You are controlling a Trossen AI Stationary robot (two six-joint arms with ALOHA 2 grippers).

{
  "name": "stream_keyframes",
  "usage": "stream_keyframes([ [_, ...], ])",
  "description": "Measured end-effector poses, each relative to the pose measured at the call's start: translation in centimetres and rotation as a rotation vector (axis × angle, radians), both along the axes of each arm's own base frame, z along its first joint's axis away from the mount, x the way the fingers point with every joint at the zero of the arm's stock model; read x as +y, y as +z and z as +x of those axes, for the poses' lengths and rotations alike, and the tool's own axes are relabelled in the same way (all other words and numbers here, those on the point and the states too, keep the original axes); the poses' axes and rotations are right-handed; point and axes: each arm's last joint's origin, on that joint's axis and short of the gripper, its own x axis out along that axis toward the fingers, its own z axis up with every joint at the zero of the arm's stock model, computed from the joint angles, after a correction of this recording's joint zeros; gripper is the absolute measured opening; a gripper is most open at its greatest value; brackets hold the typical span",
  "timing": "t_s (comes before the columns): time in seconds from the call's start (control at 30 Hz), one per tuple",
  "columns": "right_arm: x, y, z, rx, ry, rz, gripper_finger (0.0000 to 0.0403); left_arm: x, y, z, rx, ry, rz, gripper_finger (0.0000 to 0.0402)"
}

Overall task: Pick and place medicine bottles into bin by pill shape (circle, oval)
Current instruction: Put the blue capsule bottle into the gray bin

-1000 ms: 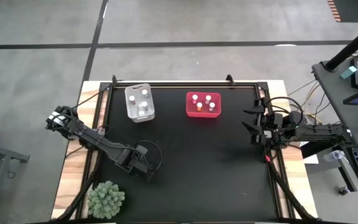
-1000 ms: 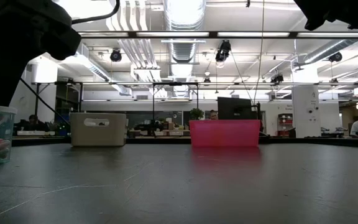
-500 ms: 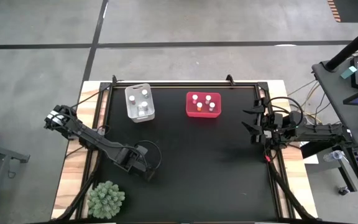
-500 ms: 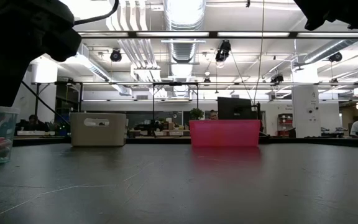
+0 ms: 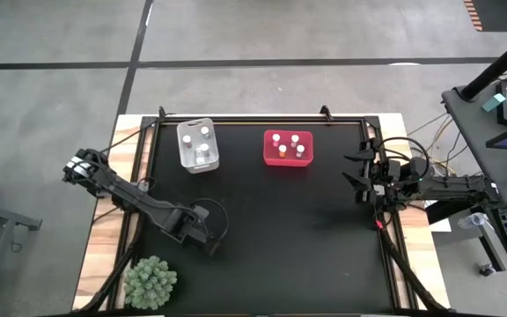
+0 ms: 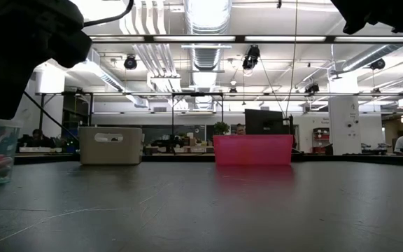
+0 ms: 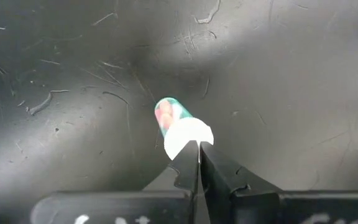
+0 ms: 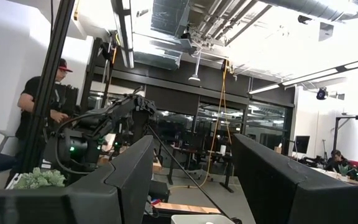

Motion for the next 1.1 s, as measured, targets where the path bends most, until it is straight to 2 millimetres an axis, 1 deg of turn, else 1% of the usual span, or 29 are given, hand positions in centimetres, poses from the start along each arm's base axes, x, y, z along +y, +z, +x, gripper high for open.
stream_keyframes([
  [0.17, 0.0, 0.0, 0.0, 0.0, 0.0, 0.0, 0.021, 0.2, 0.5, -0.2, -0.024, 0.013, 0.01, 0.0001],
  [0.33, 0.0, 0.0, 0.0, 0.0, 0.0, 0.0, 0.021, 0.2, 0.5, -0.2, -0.027, 0.015, 0.008, 0.0001],
  [0.47, 0.0, 0.0, 0.0, 0.0, 0.0, 0.0, 0.021, 0.1, 0.7, -0.3, -0.016, 0.033, -0.031, 0.0001],
  [0.6, 0.0, 0.0, 0.0, 0.0, 0.0, 0.0, 0.021, 0.2, 1.6, -0.4, -0.026, 0.035, -0.031, 0.0001],
  [0.73, 0.0, 0.0, 0.0, 0.0, 0.0, 0.0, 0.021, 0.4, 2.3, -0.1, -0.069, 0.053, 0.007, 0.0001],
  [0.83, 0.0, 0.0, 0.0, -0.001, 0.0, 0.0, 0.021, 0.6, 2.2, -0.1, -0.061, 0.119, -0.002, 0.0002],
  [0.97, 0.0, 0.0, 0.0, 0.0, 0.0, 0.0, 0.021, 0.6, 1.9, -0.2, -0.048, 0.141, -0.005, 0.0021],
  [1.1, 0.0, 0.0, 0.0, 0.0, 0.0, 0.0, 0.021, 0.6, 1.9, -0.2, -0.044, 0.149, -0.011, 0.0065],
])
